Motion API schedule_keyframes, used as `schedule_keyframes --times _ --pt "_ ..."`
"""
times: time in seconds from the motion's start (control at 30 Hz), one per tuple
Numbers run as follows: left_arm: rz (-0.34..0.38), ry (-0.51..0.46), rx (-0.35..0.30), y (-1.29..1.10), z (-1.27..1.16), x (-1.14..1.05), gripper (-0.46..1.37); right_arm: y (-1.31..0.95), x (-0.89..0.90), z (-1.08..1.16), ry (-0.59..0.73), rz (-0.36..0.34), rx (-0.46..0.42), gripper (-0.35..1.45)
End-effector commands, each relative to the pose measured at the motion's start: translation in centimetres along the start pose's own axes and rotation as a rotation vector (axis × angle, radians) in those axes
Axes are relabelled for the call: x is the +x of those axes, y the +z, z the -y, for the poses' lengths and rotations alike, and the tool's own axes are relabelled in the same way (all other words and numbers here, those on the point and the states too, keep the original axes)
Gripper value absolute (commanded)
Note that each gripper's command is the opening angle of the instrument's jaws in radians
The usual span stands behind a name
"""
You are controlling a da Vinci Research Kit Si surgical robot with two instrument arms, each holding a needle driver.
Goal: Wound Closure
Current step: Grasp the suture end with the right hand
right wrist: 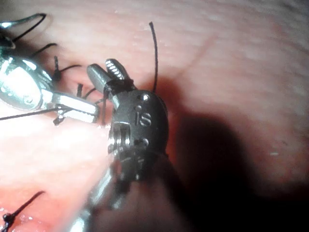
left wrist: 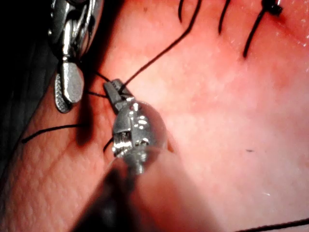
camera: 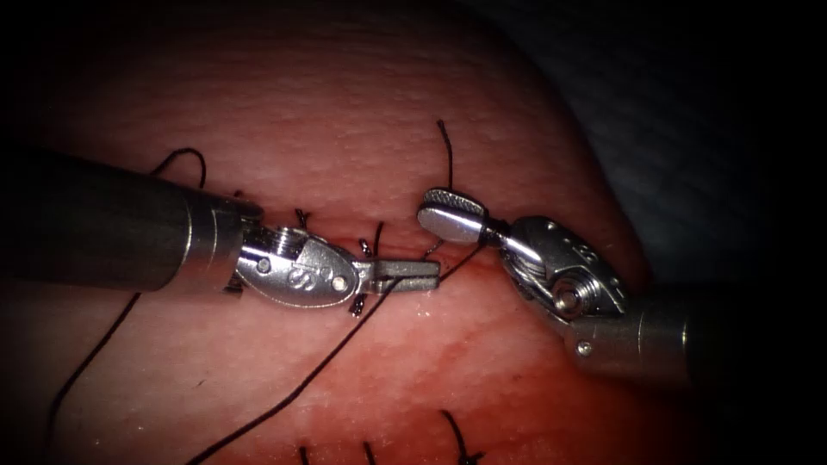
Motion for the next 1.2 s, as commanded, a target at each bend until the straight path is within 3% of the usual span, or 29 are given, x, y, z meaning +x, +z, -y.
schedule_keyframes --times 0.03,0.17,0.37,0.8,1.2 --pt "-0.002 0.003 -0.005 0.01 0.01 0.0 -0.35 0.02 0.0 -0.01 -0.012 0.016 -0.023 0.64" --pt "0.003 0.005 -0.002 0.04 0.03 0.0 -0.35 0.03 0.01 -0.04 -0.015 0.021 -0.085 1.01" --pt "-0.004 0.004 -0.009 0.14 0.1 0.07 -0.35 0.09 -0.01 -0.11 -0.063 0.033 -0.148 1.13" --pt "-0.015 0.005 -0.015 0.46 0.34 0.16 -0.35 0.24 0.02 -0.37 -0.105 0.014 -0.237 1.14" --pt "-0.016 0.02 -0.014 0.47 0.39 0.02 -0.35 0.39 -0.26 -0.54 -0.129 0.096 -0.242 1.08"
